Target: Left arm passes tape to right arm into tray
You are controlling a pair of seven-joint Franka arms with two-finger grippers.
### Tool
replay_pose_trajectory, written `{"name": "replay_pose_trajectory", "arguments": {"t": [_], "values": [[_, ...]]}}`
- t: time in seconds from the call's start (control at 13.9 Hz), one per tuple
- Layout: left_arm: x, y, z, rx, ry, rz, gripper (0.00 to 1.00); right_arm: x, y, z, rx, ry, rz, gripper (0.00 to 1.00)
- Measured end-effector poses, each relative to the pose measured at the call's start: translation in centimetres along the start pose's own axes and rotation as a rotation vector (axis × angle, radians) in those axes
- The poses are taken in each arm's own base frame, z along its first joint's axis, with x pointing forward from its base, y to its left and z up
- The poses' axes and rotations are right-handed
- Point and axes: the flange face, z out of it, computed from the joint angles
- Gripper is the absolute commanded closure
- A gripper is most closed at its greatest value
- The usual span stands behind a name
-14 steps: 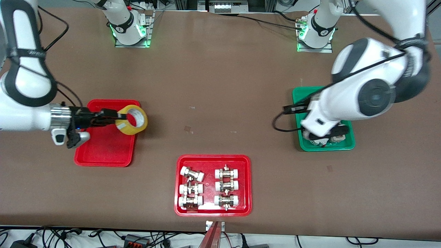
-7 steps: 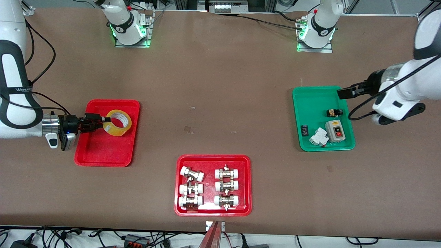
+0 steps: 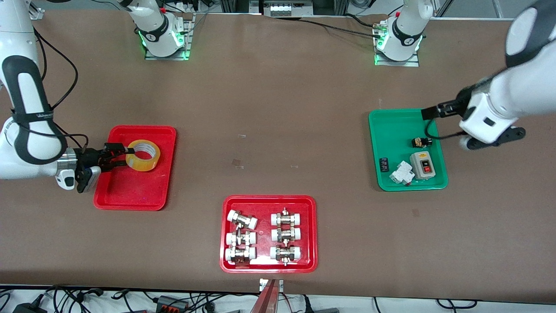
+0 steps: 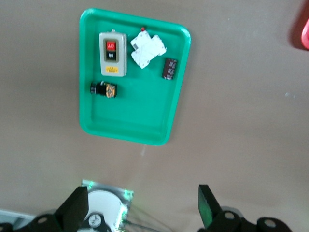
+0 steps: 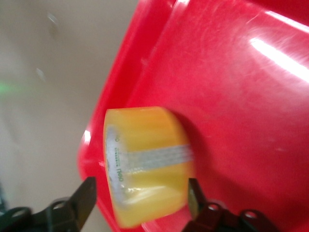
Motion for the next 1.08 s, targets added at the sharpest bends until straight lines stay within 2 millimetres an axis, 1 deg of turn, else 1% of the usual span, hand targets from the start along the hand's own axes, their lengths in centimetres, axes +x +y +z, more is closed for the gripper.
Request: {"name": "replay_pose_trajectory", "arguments": {"t": [0.14,0.22,0.36,0.43,0.51,0.58,0.87,1.01,1.08], "values": [[-1.9,-1.6,1.2,-0.006,0.087,0.077,0.00,2.0,-1.6,-0.9,-0.119,-0.070,-0.077,0.00],[-2.5,-2.5,1.2,-0.011,0.117,0.092,0.00,2.7,-2.5,-1.4,-0.156,-0.089,-0.100,0.00],[-3.2,-3.5,-0.4,-0.023,0.167,0.087,0.00,3.8,-4.5,-3.2,-0.227,-0.115,-0.083,0.00],[-3.5,-3.7,-0.9,-0.024,0.171,0.080,0.00,4.3,-5.9,-4.5,-0.269,-0.121,-0.032,0.00],[-3.7,-3.8,-1.1,-0.023,0.165,0.071,0.00,4.8,-7.7,-5.9,-0.304,-0.121,0.032,0.00],[-3.7,-3.9,-1.2,-0.023,0.162,0.064,0.00,5.2,-10.1,-7.4,-0.329,-0.118,0.100,0.00],[-4.7,-3.9,-2.4,-0.026,0.187,0.064,0.00,5.9,-20.4,-12.4,-0.399,-0.077,0.401,0.00],[-5.1,-3.9,-2.9,-0.028,0.197,0.064,0.00,5.3,-24.6,-15.0,-0.430,-0.040,0.482,0.00],[-5.1,-3.9,-3.0,-0.029,0.201,0.065,0.00,4.7,-26.5,-16.6,-0.443,-0.018,0.506,0.00]]}}
